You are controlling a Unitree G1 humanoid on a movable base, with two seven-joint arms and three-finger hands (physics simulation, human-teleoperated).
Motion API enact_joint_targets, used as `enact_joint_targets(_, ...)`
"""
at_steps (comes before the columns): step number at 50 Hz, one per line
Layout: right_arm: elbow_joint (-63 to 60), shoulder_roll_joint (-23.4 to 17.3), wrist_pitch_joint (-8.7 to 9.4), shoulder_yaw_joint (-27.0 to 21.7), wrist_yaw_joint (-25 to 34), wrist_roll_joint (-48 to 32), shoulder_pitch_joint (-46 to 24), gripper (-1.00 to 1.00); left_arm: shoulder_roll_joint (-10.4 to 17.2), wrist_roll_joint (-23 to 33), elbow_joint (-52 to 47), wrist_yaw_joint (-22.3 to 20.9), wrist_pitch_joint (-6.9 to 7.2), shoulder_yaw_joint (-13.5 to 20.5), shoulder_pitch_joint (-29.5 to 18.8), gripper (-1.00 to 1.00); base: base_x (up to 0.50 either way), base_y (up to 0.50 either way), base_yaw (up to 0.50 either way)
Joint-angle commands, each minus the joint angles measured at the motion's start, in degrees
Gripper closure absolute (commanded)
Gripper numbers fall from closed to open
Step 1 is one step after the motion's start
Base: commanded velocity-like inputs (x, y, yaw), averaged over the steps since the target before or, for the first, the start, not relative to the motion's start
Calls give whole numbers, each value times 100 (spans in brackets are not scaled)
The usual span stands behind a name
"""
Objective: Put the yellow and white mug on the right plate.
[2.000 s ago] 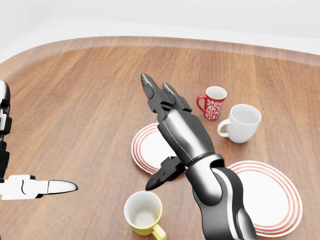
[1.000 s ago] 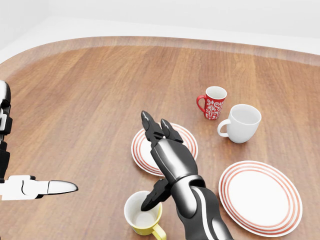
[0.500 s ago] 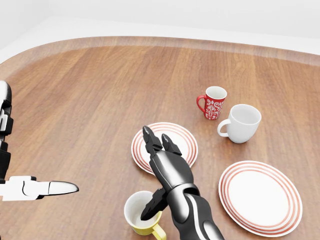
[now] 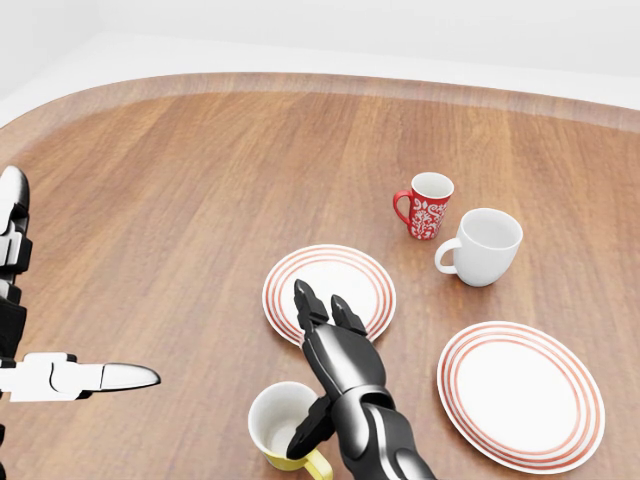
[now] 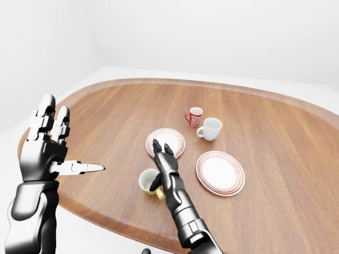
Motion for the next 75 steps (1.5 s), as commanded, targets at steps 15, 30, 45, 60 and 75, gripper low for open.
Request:
enact_joint_targets(15,564,176,0,113,-262,-150,-51,-100,-4,12,34,-8,0,-20,-2,-100,0,0,0)
enact_joint_targets(30,683,240,0,149,-317,-200,-42,-100,-17,24,-16,-12,0,-40,16,-100,0,0,0)
enact_joint_targets(45,1258,231,-222,74,-578,-126,-209,-100,-17,31,-8,-13,0,-39,15,-100,0,0,0)
enact_joint_targets(60,1705,228,-370,39,-747,-89,-329,-100,-21,37,-10,-12,0,-49,20,-100,0,0,0)
enact_joint_targets(75,1987,218,-466,14,-864,-101,-399,-100,-23,43,20,-12,0,-57,21,-100,0,0,0)
